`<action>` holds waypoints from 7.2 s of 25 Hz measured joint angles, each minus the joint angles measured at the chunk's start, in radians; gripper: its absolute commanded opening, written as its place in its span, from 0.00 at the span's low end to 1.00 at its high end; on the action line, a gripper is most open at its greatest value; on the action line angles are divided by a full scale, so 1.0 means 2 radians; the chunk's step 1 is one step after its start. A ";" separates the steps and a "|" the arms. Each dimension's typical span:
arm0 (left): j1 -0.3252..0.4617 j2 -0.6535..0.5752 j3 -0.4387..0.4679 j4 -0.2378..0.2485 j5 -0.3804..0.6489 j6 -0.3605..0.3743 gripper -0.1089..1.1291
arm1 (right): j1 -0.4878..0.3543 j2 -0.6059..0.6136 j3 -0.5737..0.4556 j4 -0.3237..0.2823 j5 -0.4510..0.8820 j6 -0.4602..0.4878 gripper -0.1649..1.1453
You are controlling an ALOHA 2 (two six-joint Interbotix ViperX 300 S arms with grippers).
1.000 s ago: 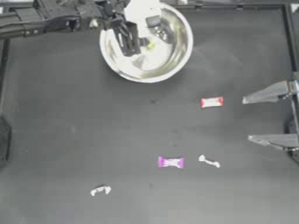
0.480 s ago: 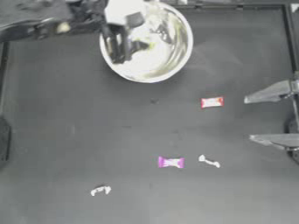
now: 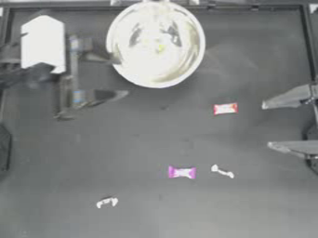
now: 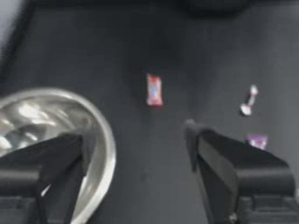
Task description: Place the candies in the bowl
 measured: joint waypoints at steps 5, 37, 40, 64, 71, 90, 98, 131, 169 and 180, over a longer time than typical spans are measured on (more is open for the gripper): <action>-0.025 -0.064 0.080 -0.002 -0.061 -0.003 0.83 | -0.006 -0.001 -0.002 0.002 0.012 0.000 0.88; -0.080 -0.184 0.222 -0.025 -0.150 -0.024 0.82 | -0.171 0.132 -0.181 -0.004 0.433 -0.058 0.88; -0.080 -0.184 0.222 -0.026 -0.149 -0.025 0.82 | -0.179 0.181 -0.202 0.010 0.456 -0.092 0.88; -0.081 -0.173 0.222 -0.044 -0.147 -0.025 0.82 | -0.214 0.448 -0.239 0.086 0.425 -0.213 0.88; -0.081 -0.173 0.222 -0.047 -0.147 -0.025 0.82 | -0.212 0.480 -0.242 0.081 0.409 -0.213 0.88; -0.081 -0.173 0.228 -0.052 -0.147 -0.025 0.82 | -0.186 0.527 -0.255 0.075 0.410 -0.211 0.28; -0.082 -0.173 0.232 -0.056 -0.147 -0.025 0.82 | -0.174 0.510 -0.258 0.087 0.430 -0.205 0.28; -0.082 -0.173 0.235 -0.061 -0.147 -0.024 0.82 | -0.275 0.594 -0.465 0.058 0.204 -0.214 0.27; -0.082 -0.188 0.245 -0.061 -0.142 -0.024 0.82 | -0.127 0.353 -0.301 0.133 0.208 -0.213 0.83; -0.082 -0.189 0.245 -0.061 -0.129 -0.023 0.82 | -0.080 0.183 -0.166 0.165 0.179 -0.209 0.83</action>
